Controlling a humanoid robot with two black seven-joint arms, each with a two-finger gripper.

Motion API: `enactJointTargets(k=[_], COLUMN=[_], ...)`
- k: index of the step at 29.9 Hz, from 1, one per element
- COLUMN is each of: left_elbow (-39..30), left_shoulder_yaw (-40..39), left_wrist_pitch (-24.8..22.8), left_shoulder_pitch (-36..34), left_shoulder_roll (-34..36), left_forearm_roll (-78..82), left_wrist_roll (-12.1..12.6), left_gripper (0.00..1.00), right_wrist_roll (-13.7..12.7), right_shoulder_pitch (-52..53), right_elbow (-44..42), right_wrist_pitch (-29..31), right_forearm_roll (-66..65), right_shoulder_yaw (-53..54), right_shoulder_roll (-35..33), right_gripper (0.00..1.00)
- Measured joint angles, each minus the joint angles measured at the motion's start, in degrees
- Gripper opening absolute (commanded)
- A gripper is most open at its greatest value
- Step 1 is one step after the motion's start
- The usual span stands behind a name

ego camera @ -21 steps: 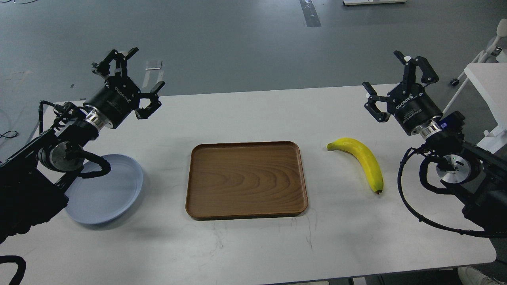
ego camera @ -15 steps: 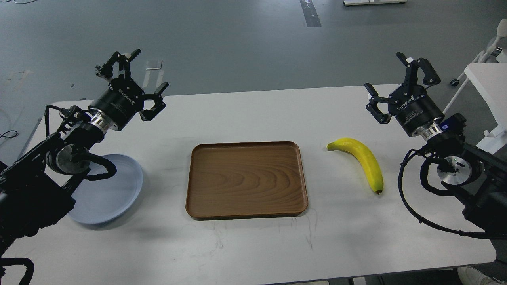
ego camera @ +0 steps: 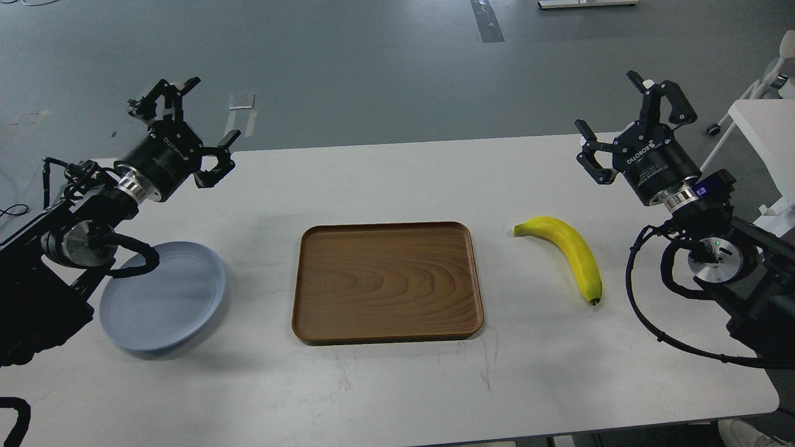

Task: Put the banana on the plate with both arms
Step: 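Raise the left gripper and swing it outward beside the light blue plate, then lower the left gripper to the plate rim and grasp it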

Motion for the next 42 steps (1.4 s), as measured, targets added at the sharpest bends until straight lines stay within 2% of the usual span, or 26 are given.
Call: enactJointTargets(k=[4, 8, 12, 16, 23, 27, 30, 36, 39, 42], left_elbow=[-0.3, -1.1, -4.9, -13.1, -30.0, -35.5, -37.6, -40.6, -40.4, -38.8], left_shoulder_yaw=[0.0, 0.0, -0.1, -0.1, -0.2, -0.2, 0.0, 3.3, 9.7, 15.6], left_wrist_pitch=[0.0, 0.0, 0.0, 0.0, 0.0, 0.0, 0.0, 0.0, 3.3, 7.6], left_shoulder_pitch=[-0.3, -0.8, -1.5, -1.7, -1.6, -1.5, -1.3, 0.3, 0.5, 0.7], left_shoulder_roll=[0.5, 1.4, 3.6, 9.0, 21.8, 28.5, 32.7, 40.5, 42.8, 43.0], left_forearm_roll=[0.1, 0.1, 2.0, 6.5, 29.7, 44.1, 54.0, 71.1, 77.0, 80.9], left_wrist_roll=[-1.2, -3.7, -5.7, -7.6, -7.9, -8.0, -8.8, -13.2, -15.0, -15.6], left_gripper=[0.99, 0.99, 0.98, 0.98, 0.98, 0.98, 0.98, 0.98, 0.98, 0.98], right_wrist_roll=[0.0, 0.0, 0.0, 0.0, 0.0, 0.0, 0.0, 0.0, 0.0, 0.0], right_shoulder_pitch=[0.1, 0.1, 0.1, 0.9, 1.8, 1.8, 1.7, 1.4, 1.4, 1.4], right_elbow=[0.0, 0.0, 0.1, 0.2, 1.1, 1.9, 2.0, 1.9, 1.9, 1.9], right_wrist_pitch=[0.0, 0.0, 0.0, 0.0, 0.0, 0.0, 0.0, 0.0, 0.0, 0.0], right_forearm_roll=[0.0, 0.0, -0.3, -0.4, -0.8, -0.8, -0.8, -0.8, -0.8, -0.8], right_shoulder_yaw=[0.0, 0.0, 0.0, -0.1, -0.4, -0.4, -0.4, -0.4, -0.4, -0.4], right_shoulder_roll=[-0.4, -0.4, -0.2, -0.3, -2.2, -3.3, -3.8, -4.5, -4.6, -4.7], right_gripper=[1.00, 1.00, 1.00, 1.00, 1.00, 1.00, 1.00, 1.00, 1.00, 1.00])
